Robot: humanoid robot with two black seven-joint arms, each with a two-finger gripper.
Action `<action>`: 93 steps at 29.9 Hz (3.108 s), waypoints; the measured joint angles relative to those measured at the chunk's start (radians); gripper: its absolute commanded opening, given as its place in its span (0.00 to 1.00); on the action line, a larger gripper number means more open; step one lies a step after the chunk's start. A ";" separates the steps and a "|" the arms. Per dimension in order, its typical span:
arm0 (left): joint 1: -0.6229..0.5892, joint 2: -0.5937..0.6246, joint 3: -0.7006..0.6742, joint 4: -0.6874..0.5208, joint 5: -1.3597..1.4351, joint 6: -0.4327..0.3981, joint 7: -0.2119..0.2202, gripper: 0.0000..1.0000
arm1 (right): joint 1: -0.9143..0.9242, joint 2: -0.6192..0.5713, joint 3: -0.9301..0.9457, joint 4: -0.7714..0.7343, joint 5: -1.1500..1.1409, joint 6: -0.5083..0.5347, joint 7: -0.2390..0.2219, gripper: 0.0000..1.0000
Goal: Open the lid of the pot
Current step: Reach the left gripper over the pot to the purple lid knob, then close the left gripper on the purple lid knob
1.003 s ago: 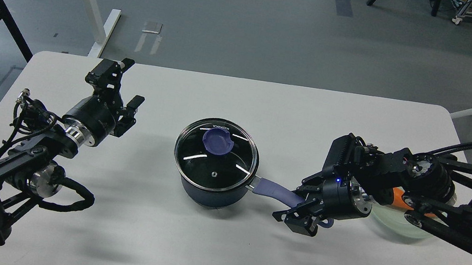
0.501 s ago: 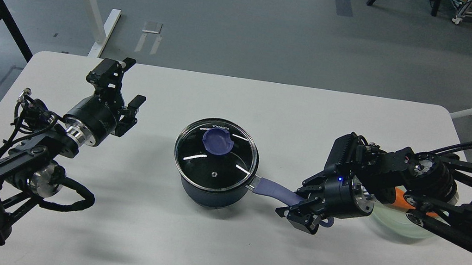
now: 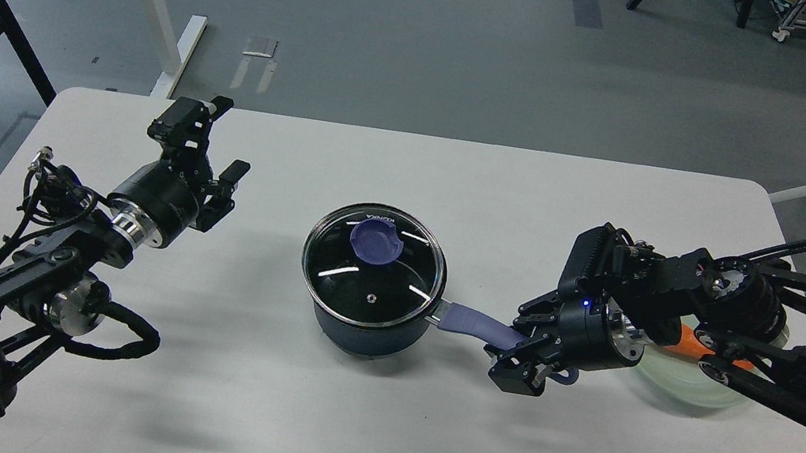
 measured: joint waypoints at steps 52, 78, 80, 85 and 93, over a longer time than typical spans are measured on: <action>-0.532 0.031 0.604 0.028 1.631 0.082 -0.190 0.99 | -0.012 0.006 -0.002 -0.009 0.002 0.001 0.000 0.19; -0.506 0.018 0.608 0.071 1.597 0.077 -0.190 0.81 | -0.012 0.003 -0.002 -0.009 0.003 0.001 0.000 0.19; -0.505 0.017 0.607 0.072 1.597 0.077 -0.190 0.79 | -0.012 0.003 -0.002 -0.009 0.003 0.001 0.000 0.19; -0.505 0.016 0.607 0.077 1.595 0.077 -0.190 0.72 | -0.012 0.003 -0.002 -0.009 0.003 0.001 0.000 0.19; -0.505 0.016 0.606 0.079 1.595 0.076 -0.190 0.43 | -0.012 0.003 -0.002 -0.009 0.003 0.001 0.000 0.19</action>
